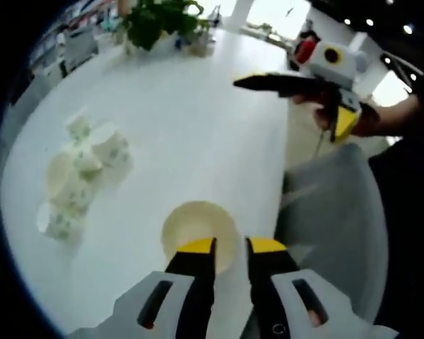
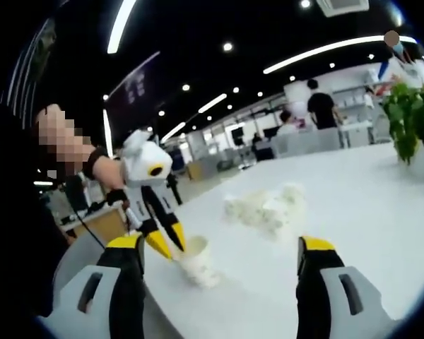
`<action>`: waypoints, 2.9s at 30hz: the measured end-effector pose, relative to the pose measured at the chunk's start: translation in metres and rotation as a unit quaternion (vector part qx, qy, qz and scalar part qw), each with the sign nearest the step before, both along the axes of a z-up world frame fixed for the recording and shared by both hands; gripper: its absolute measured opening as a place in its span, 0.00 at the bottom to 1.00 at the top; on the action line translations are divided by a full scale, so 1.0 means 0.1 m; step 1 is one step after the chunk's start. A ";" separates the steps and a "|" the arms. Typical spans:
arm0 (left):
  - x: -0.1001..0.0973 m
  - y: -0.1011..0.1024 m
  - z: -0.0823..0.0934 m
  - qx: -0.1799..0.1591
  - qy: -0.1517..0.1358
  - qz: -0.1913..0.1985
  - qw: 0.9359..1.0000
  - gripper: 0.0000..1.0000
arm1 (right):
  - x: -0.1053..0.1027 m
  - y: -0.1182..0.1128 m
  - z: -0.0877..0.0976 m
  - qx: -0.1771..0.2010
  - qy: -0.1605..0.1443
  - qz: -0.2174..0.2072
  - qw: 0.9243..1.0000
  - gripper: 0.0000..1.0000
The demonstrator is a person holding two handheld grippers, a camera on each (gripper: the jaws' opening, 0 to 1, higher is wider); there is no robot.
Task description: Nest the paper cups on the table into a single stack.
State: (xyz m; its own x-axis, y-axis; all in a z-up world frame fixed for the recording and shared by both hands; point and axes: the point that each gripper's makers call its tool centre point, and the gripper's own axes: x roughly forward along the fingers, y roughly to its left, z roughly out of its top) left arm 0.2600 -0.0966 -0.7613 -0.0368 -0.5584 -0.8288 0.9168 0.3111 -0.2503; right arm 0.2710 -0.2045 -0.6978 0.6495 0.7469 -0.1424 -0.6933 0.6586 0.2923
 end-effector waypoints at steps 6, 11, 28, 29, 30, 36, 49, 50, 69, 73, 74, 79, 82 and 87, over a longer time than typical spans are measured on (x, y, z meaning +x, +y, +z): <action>0.05 -0.02 0.12 -0.045 -0.010 0.023 0.999 0.20 | -0.01 0.03 -0.01 -0.008 0.006 0.006 1.000 0.87; 0.17 -0.04 0.32 -0.106 -0.047 0.050 0.992 0.22 | -0.01 0.06 0.01 -0.013 0.009 0.009 1.000 0.87; 0.36 0.17 0.64 -0.210 -0.102 0.129 0.964 0.47 | -0.04 0.20 0.12 -0.034 0.012 0.028 0.999 0.86; 0.37 0.20 0.65 -0.211 -0.104 0.135 0.962 0.49 | -0.04 0.21 0.13 -0.034 0.012 0.029 0.999 0.86; 0.40 0.22 0.69 -0.223 -0.105 0.146 0.958 0.50 | -0.03 0.22 0.13 -0.035 0.012 0.029 0.999 0.86; 0.47 0.35 0.80 -0.236 -0.128 0.160 0.950 0.55 | 0.01 0.28 0.22 -0.037 0.009 0.034 0.999 0.86; 0.63 0.69 0.87 -0.264 -0.166 0.207 0.927 0.71 | -0.07 0.34 0.17 -0.057 0.020 0.051 0.997 0.85; 0.64 0.73 0.86 -0.263 -0.171 0.212 0.925 0.73 | -0.08 0.34 0.17 -0.059 0.021 0.052 0.997 0.85; 0.67 1.25 0.74 -0.255 -0.201 0.267 0.907 0.90 | -0.13 0.37 0.07 -0.065 0.039 0.048 0.996 0.86; 0.67 1.29 0.67 -0.246 -0.205 0.270 0.908 0.95 | -0.11 0.38 0.05 -0.066 0.043 0.047 0.996 0.86; 0.66 1.30 0.64 -0.243 -0.207 0.268 0.909 0.95 | -0.10 0.37 0.05 -0.065 0.044 0.046 0.996 0.86; 0.66 1.35 0.54 -0.234 -0.213 0.269 0.910 1.00 | -0.02 0.36 0.02 -0.070 0.048 0.045 0.995 0.88; 0.65 1.37 0.51 -0.229 -0.213 0.271 0.910 1.00 | 0.05 0.36 0.02 -0.073 0.048 0.044 0.995 0.88; 0.67 1.44 0.43 -0.225 -0.208 0.278 0.910 1.00 | 0.26 0.37 -0.01 -0.082 0.050 0.047 0.994 0.88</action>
